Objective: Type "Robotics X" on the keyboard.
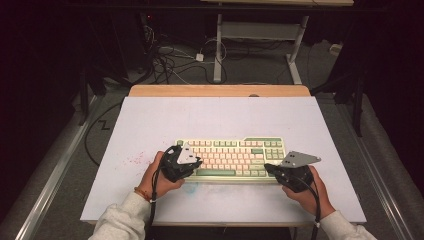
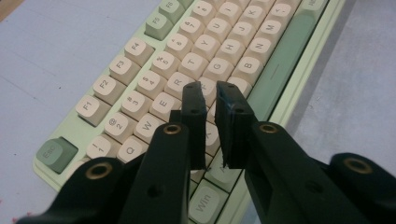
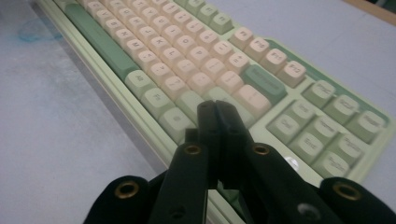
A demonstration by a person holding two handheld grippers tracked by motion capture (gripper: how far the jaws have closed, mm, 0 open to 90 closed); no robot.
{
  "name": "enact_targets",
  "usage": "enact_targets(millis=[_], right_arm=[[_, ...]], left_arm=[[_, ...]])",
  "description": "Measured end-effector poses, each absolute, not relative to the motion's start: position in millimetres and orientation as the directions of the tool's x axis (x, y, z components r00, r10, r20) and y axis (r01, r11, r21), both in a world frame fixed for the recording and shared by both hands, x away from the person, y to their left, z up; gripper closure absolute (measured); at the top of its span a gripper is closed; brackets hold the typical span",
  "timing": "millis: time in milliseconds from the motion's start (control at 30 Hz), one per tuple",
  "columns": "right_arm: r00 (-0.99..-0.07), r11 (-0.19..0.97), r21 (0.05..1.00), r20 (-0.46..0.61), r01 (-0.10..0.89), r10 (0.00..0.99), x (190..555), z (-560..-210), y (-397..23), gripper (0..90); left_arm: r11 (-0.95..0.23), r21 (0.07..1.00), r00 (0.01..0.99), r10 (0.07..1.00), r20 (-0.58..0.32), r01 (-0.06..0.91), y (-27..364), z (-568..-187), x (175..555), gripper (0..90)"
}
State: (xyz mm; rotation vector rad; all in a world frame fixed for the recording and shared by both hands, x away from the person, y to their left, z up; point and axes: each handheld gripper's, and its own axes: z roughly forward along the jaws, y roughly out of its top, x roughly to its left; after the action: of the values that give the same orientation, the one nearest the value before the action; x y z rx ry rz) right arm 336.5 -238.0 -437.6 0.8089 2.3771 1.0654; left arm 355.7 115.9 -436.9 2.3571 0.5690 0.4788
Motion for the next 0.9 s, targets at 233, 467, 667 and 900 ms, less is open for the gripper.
enact_targets(millis=[233, 467, 667, 900], right_arm=[[-0.762, 0.578, 0.746, -0.149, 0.332, 0.630, 349.7, -440.6, -219.6, 90.0], [-0.762, 0.596, 0.725, -0.155, 0.345, 0.629, 357.0, -444.3, -214.7, 90.0], [-0.761, 0.607, 0.714, -0.162, 0.349, 0.628, 360.8, -447.0, -213.0, 90.0], [-0.763, 0.618, 0.704, -0.167, 0.351, 0.624, 361.2, -449.6, -211.4, 90.0]], left_arm=[[-0.682, 0.685, 0.829, 0.519, 0.208, 0.255, 114.3, -435.4, 353.1, 71.5], [-0.647, 0.721, 0.803, 0.553, 0.220, 0.247, 116.3, -433.5, 349.8, 50.4], [-0.628, 0.738, 0.789, 0.572, 0.223, 0.247, 115.3, -432.2, 347.7, 28.2], [-0.624, 0.741, 0.782, 0.581, 0.227, 0.247, 113.7, -431.6, 346.1, 16.1]])
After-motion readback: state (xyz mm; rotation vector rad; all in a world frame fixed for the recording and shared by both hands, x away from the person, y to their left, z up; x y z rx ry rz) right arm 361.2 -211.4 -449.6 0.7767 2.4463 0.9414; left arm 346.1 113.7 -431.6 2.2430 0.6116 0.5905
